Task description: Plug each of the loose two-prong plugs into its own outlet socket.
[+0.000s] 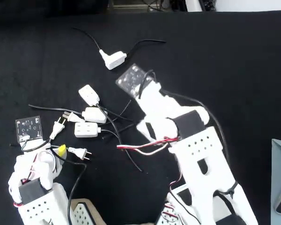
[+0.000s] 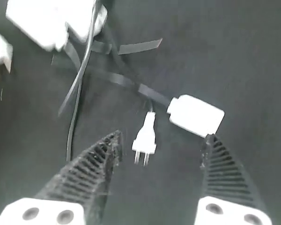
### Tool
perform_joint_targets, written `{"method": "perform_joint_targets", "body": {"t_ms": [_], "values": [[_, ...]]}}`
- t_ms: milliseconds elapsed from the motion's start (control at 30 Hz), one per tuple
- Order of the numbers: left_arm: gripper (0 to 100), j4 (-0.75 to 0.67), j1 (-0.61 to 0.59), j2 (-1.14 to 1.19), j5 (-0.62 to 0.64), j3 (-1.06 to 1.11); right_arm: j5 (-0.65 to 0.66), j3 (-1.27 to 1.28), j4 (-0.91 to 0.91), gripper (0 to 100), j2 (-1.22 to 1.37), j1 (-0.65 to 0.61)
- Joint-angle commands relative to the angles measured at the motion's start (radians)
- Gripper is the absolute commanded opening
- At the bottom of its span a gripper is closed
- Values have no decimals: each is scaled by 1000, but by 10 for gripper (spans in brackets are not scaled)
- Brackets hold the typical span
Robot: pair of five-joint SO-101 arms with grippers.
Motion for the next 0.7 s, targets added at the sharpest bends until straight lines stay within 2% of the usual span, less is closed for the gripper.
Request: {"method": "perform_joint_targets", "body": {"t_ms": [0,100,333,500,667], "values": [[311,0,-5,-5,-6,-5,140,-2,86,273,10,71],[311,0,-5,-5,-6,-5,198,130,3,273,10,115],[311,0,-5,-5,-6,-5,190,397,-290,273,12,129],[311,0,-4,-5,-6,-5,98,380,-321,273,82,130],[311,0,-4,-5,-6,-5,37,246,-322,273,306,167]]}}
